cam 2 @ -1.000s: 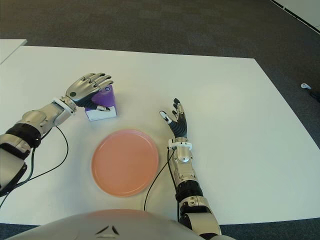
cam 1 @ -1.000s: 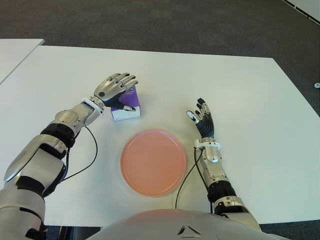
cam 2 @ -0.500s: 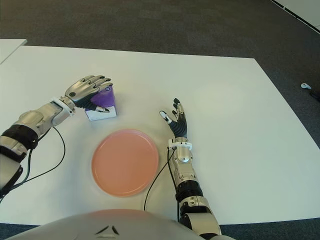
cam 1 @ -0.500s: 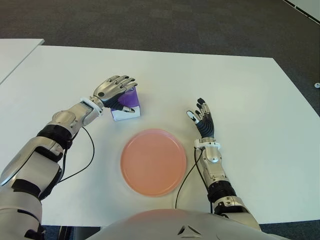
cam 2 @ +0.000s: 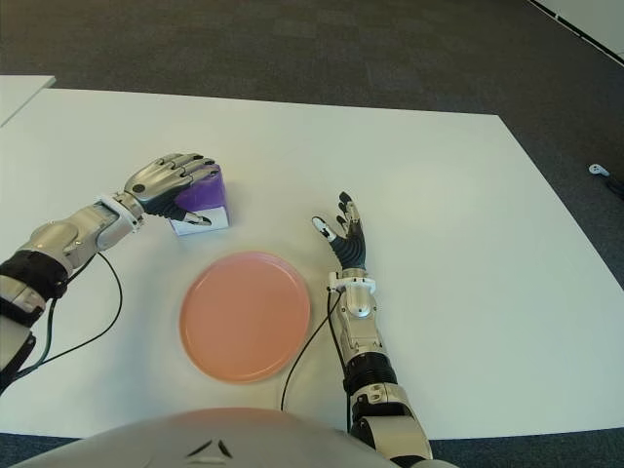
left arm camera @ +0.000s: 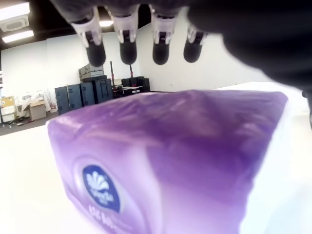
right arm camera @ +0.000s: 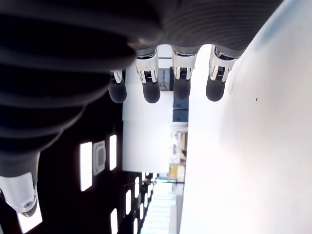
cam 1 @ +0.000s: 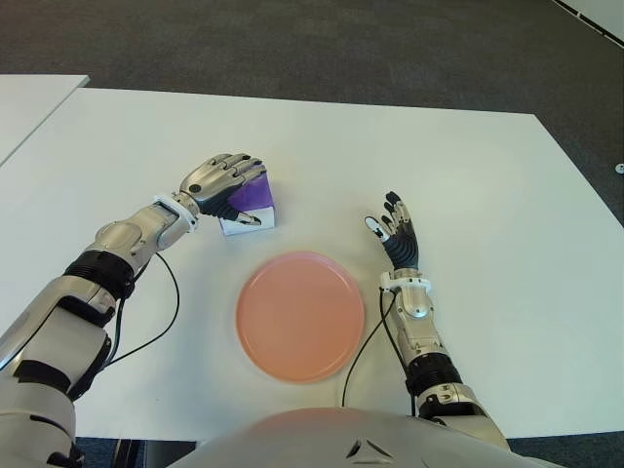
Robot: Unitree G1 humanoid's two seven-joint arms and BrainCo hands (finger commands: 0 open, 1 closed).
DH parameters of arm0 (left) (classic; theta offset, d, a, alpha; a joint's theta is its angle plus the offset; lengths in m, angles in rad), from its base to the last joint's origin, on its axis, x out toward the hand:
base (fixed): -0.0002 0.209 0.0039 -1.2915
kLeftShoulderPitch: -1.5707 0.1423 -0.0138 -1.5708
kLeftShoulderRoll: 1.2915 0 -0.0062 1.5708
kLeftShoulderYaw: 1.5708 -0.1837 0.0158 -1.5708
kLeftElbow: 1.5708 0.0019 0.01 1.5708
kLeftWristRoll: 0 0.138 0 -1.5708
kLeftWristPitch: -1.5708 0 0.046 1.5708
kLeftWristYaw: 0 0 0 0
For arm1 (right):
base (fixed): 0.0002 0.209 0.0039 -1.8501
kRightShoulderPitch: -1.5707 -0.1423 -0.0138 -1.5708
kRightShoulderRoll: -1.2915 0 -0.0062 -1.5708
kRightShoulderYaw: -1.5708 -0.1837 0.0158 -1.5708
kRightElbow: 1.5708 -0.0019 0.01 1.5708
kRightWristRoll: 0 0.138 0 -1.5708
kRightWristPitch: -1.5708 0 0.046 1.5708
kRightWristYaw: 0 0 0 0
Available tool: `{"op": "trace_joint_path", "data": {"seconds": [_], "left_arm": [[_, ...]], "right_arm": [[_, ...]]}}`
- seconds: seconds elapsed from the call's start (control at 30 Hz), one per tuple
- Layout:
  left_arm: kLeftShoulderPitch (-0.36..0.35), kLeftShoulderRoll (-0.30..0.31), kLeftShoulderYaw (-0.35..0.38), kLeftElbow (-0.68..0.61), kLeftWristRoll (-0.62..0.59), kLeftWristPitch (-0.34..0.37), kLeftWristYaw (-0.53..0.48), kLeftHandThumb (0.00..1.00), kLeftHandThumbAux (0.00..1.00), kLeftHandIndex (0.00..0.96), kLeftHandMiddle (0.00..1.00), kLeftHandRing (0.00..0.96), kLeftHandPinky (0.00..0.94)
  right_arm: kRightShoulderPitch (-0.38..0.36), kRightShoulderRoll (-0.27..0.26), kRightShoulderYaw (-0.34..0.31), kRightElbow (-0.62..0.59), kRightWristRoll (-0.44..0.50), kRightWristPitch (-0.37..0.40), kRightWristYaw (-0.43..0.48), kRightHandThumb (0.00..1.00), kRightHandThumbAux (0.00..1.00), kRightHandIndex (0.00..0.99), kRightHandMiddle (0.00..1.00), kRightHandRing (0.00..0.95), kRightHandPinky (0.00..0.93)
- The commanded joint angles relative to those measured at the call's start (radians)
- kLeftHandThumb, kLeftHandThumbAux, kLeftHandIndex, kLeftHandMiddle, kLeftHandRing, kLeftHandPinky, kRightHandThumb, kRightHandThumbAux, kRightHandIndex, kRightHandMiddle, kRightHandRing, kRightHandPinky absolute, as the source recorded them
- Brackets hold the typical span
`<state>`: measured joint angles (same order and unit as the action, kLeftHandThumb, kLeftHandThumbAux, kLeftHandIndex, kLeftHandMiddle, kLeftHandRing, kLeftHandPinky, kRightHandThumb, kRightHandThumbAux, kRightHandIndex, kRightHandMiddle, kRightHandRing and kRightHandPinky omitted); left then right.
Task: Put the tissue paper into the plate.
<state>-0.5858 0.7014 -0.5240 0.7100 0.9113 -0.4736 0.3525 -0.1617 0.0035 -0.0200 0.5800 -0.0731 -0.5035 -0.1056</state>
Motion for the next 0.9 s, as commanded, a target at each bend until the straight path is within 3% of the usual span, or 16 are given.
{"op": "trace_joint_path", "data": {"seconds": [0.03, 0.33, 0.67, 0.9], "left_arm": [[0.041, 0.020, 0.012, -0.035, -0.016, -0.005, -0.044, 0.048, 0.307, 0.000, 0.000, 0.000, 0.000], [0.104, 0.034, 0.048, -0.083, -0.055, -0.009, -0.085, 0.049, 0.304, 0.000, 0.000, 0.000, 0.000], [0.133, -0.002, 0.061, 0.007, -0.093, 0.001, -0.077, 0.061, 0.316, 0.000, 0.000, 0.000, 0.000], [0.123, -0.032, 0.039, 0.086, -0.046, 0.044, -0.001, 0.063, 0.325, 0.000, 0.000, 0.000, 0.000]], "right_arm": [[0.052, 0.003, 0.001, 0.026, 0.004, 0.031, 0.007, 0.012, 0.549, 0.000, 0.000, 0.000, 0.000], [0.063, 0.002, 0.001, 0.009, 0.005, 0.035, 0.011, 0.012, 0.549, 0.000, 0.000, 0.000, 0.000], [0.078, -0.002, -0.003, -0.016, 0.009, 0.043, 0.021, 0.012, 0.549, 0.000, 0.000, 0.000, 0.000], [0.081, -0.005, -0.007, -0.024, 0.012, 0.048, 0.027, 0.012, 0.549, 0.000, 0.000, 0.000, 0.000]]}}
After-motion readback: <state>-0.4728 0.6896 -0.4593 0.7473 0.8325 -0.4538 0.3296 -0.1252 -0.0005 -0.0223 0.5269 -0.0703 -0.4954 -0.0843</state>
